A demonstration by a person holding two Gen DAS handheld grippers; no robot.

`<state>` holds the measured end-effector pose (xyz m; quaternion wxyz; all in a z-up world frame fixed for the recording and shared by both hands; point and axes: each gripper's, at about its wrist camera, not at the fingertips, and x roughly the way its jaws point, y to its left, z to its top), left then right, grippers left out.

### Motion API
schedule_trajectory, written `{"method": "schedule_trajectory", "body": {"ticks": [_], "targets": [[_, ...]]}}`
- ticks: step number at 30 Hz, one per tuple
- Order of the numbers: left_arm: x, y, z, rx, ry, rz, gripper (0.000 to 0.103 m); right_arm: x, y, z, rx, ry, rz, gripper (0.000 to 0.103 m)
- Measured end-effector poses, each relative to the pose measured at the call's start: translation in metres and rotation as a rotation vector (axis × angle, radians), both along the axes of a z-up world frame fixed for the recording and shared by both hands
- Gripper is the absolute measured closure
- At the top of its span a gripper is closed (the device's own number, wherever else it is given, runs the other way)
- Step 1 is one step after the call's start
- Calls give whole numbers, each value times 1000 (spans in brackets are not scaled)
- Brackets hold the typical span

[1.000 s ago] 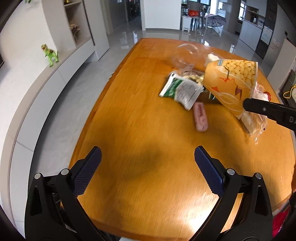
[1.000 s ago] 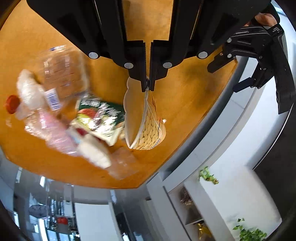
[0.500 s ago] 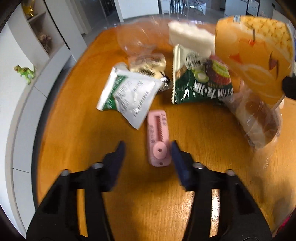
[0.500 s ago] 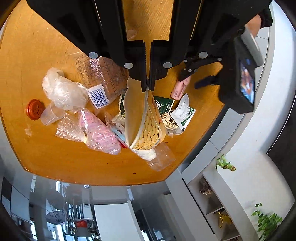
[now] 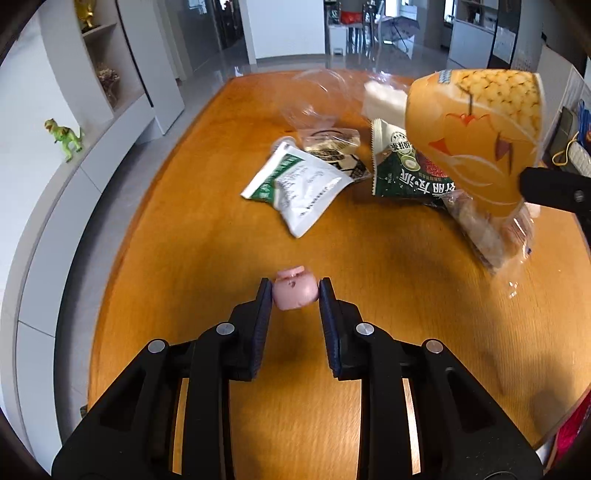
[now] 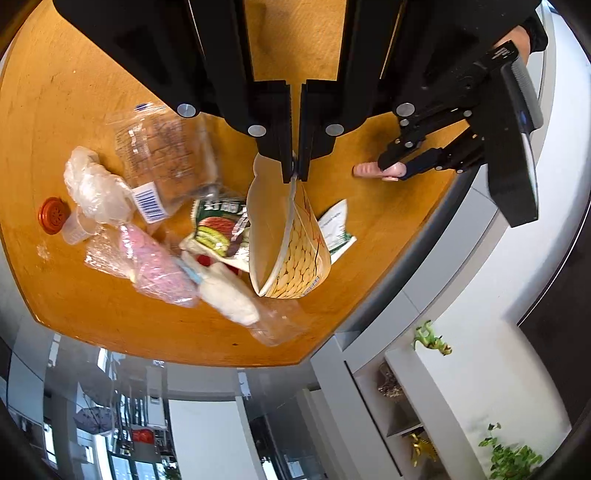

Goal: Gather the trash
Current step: 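Grasp the pink sausage-shaped item with the left gripper, then carry the paper cup and pink item in both grippers over the bin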

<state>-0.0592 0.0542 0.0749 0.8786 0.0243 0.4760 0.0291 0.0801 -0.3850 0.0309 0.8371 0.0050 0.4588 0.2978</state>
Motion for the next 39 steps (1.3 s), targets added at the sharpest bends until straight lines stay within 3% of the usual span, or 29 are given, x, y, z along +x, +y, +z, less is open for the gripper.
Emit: {"method": "schedule_trajectory", "body": {"ticks": [7,18,31,39], "targets": [[-55,38,20,-2,-58,51,77,-41,55,10,-2,-22,106,99],[-158,126,28,6,-101,274,77,-120,169,6,-20,-17,351,99],[-298,205,20,21,-108,581,77,-221,284,-25,-84,26,643,99],[-362,247,0,4,-72,746,77,-276,342,-62,-163,84,786,99]]}}
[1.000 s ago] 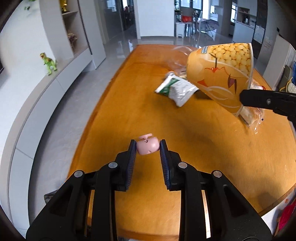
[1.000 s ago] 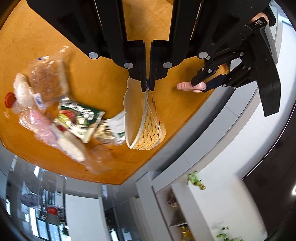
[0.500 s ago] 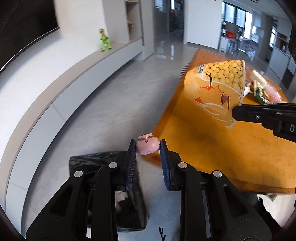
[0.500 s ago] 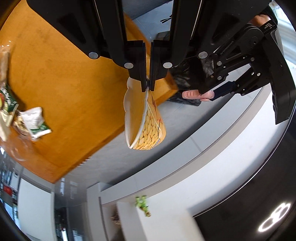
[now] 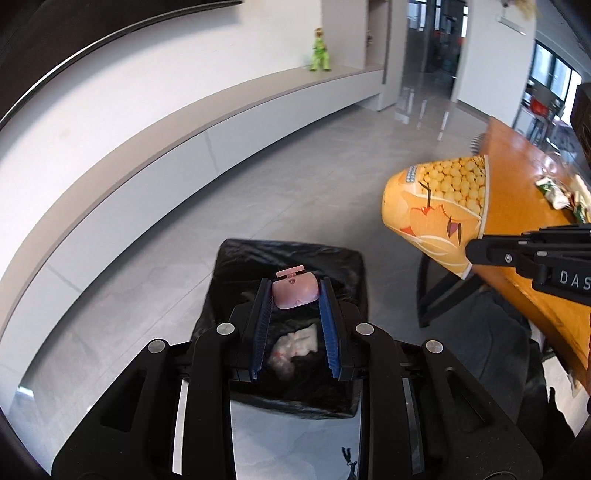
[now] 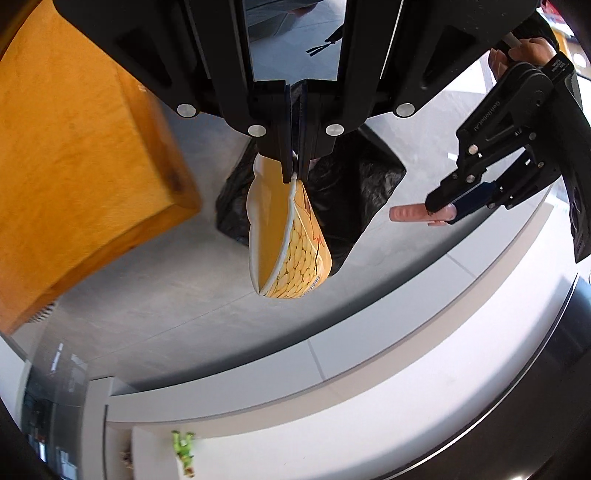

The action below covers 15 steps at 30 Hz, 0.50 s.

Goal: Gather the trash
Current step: 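Carry the paper cup and pink item in both grippers over the bin, then open both grippers to drop the cup and pink item into the bin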

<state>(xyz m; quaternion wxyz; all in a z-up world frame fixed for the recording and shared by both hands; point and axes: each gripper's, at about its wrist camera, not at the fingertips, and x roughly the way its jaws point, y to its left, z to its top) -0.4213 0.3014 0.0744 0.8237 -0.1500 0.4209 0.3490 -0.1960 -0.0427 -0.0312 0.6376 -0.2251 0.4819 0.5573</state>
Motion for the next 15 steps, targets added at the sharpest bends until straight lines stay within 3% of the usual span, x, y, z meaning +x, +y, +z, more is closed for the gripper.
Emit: {"method": "schedule_trajectory", "body": {"ticks": [6,7,8,9,11,15], "targets": [[-28,29,-18,-42,18,106,77,-36,41,-31,-121,39,121,96],[-30,33,-21,-50,41,120,67,-39,50,-37,-163,38,130,87],[-30,35,-22,-54,52,137,23,-42,59,-44,-199,21,125,65],[-34,37,-22,-48,62,160,5,-42,63,-45,-195,-1,112,50],[-38,37,-17,-16,54,177,6,-42,69,-44,-182,-42,89,49],[-43,43,-14,-4,49,193,6,-30,66,-41,-169,-21,71,49]]}}
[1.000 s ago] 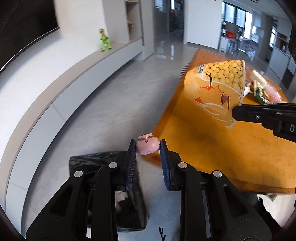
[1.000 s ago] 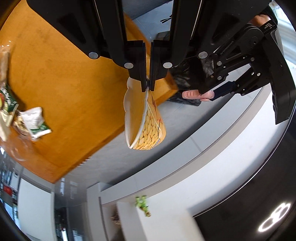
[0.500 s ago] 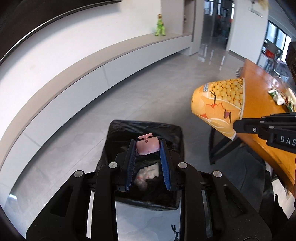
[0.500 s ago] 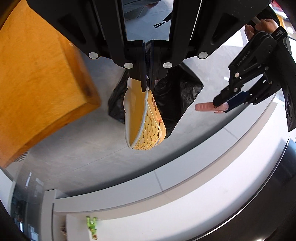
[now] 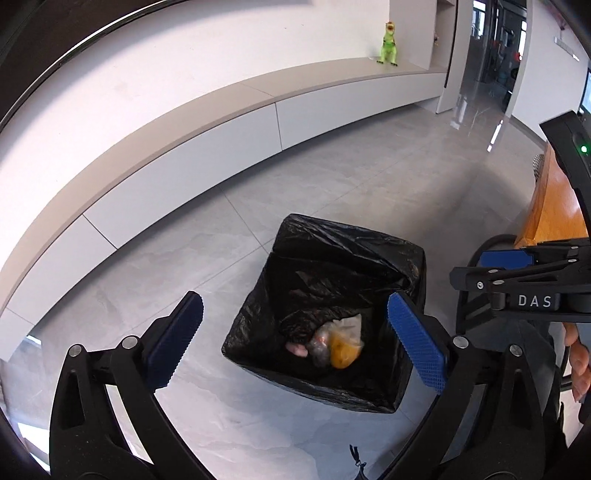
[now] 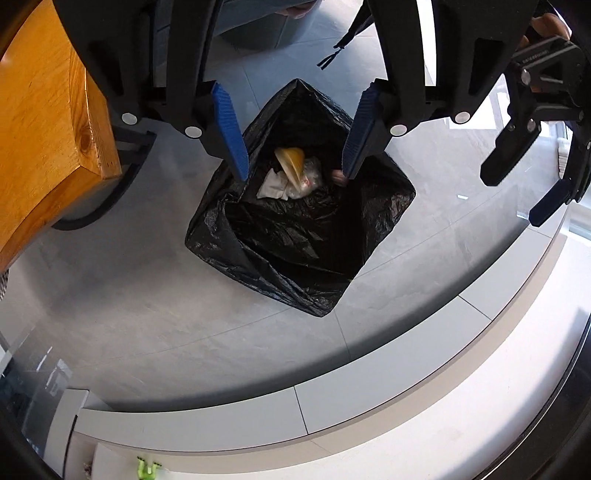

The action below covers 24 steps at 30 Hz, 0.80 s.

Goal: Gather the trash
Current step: 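Open both grippers to drop the cup and pink item into the bin, then move both open tools back over the table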

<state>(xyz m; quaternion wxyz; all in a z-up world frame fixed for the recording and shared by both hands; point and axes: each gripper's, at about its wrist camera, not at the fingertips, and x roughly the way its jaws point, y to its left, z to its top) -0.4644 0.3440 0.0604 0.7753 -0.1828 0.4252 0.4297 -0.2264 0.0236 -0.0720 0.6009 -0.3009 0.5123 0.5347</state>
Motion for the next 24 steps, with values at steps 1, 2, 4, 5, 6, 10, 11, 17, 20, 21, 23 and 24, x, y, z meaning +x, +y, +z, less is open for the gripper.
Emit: {"method": "schedule_trajectory", "body": {"ticks": [1,2,4,5,6,10,11,17,20,21,23,24], "targets": [[1,1,1,5,2,3,6,2,-2,2,3,-5,0,49],[-1,2,2,8,0,4,6,4,-4,3,6,-11,-2,49],[2,0,3,9,-5,-4,6,9,-7,7,11,-17,-9,49],[4,0,4,11,-5,-10,6,12,-7,9,13,-12,-11,49],[7,-4,5,15,-3,-17,6,16,-9,10,16,-8,-17,49],[23,-16,9,19,-1,-50,6,31,-21,19,37,-5,-36,49],[27,-18,8,20,-3,-61,6,36,-27,24,46,-6,-44,49],[71,-44,27,40,-30,-174,6,70,-66,44,89,-37,-103,45],[97,-58,36,48,-45,-238,6,92,-86,51,105,-49,-146,45],[107,-63,38,52,-46,-258,6,102,-95,54,107,-55,-168,45],[131,-74,43,53,-46,-312,6,120,-109,57,111,-62,-205,45],[141,-79,45,53,-47,-333,6,133,-119,59,111,-70,-230,45]]}}
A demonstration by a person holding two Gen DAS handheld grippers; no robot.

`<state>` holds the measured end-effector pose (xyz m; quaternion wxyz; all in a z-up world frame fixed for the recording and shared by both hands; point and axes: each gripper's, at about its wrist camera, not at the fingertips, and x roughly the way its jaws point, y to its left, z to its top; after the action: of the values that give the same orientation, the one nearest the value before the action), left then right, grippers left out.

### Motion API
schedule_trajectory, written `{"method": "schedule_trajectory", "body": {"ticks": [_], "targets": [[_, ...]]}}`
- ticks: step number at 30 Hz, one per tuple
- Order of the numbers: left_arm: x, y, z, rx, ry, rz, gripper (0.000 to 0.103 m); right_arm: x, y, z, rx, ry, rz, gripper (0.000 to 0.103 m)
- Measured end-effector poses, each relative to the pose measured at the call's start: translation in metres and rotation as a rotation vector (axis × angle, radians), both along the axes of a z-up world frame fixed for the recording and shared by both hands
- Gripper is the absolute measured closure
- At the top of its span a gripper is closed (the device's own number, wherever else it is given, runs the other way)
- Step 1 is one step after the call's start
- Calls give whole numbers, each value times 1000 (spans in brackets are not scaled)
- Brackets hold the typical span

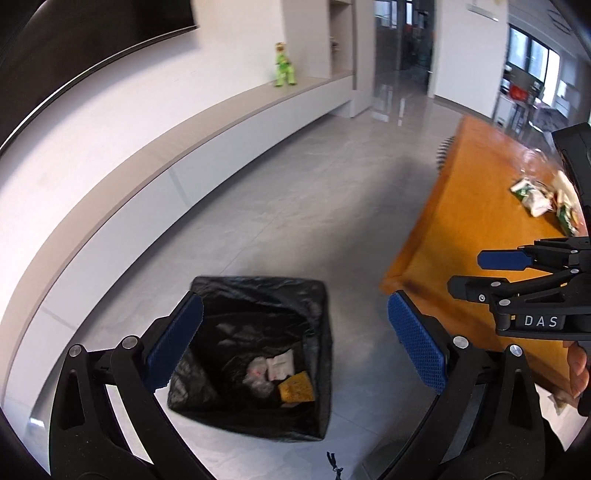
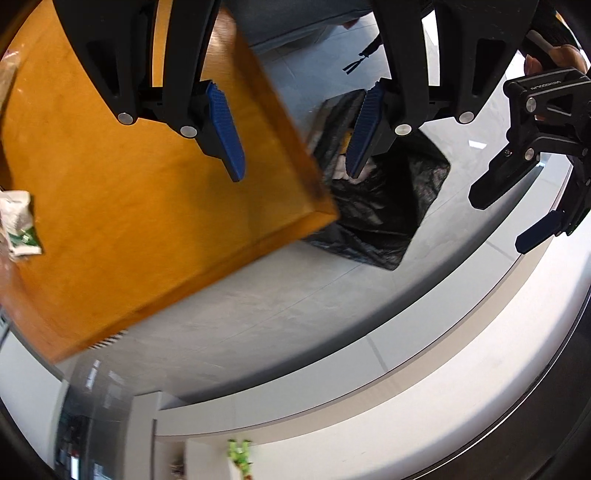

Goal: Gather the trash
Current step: 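Move both open tools back over the table, then grasp the green snack bag with the right gripper while the left grasps the white medicine sachet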

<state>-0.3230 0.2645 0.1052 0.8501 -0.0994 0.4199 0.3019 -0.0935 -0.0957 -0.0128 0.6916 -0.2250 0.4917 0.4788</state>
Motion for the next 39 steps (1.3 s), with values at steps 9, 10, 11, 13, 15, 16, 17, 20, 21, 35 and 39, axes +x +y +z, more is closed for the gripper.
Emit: {"method": "schedule_trajectory", "body": {"ticks": [9,10,11,13,15,16,17,20,21,35,39], "targets": [[103,-52,8,-11,8,-188,6,94,-73,6,-17,-19,-199,45],[117,-58,7,-18,12,-210,6,105,-82,7,-18,-22,-223,45],[126,-62,7,-23,14,-222,6,115,-91,8,-21,-28,-247,45],[147,-72,9,-36,21,-246,6,141,-114,12,-29,-39,-306,45],[172,-83,9,-46,31,-274,6,169,-139,14,-47,-46,-353,40],[183,-89,9,-48,36,-290,6,177,-147,14,-57,-53,-362,38],[197,-96,9,-53,45,-312,6,190,-159,15,-77,-70,-372,38],[231,-115,9,-67,64,-363,6,217,-178,12,-131,-93,-374,37],[240,-121,9,-71,69,-376,6,227,-185,10,-151,-95,-366,36],[337,-166,10,-100,171,-503,6,299,-182,-31,-324,-153,-167,18],[362,-169,2,-137,193,-509,6,301,-183,-37,-303,-188,-135,21]]}}
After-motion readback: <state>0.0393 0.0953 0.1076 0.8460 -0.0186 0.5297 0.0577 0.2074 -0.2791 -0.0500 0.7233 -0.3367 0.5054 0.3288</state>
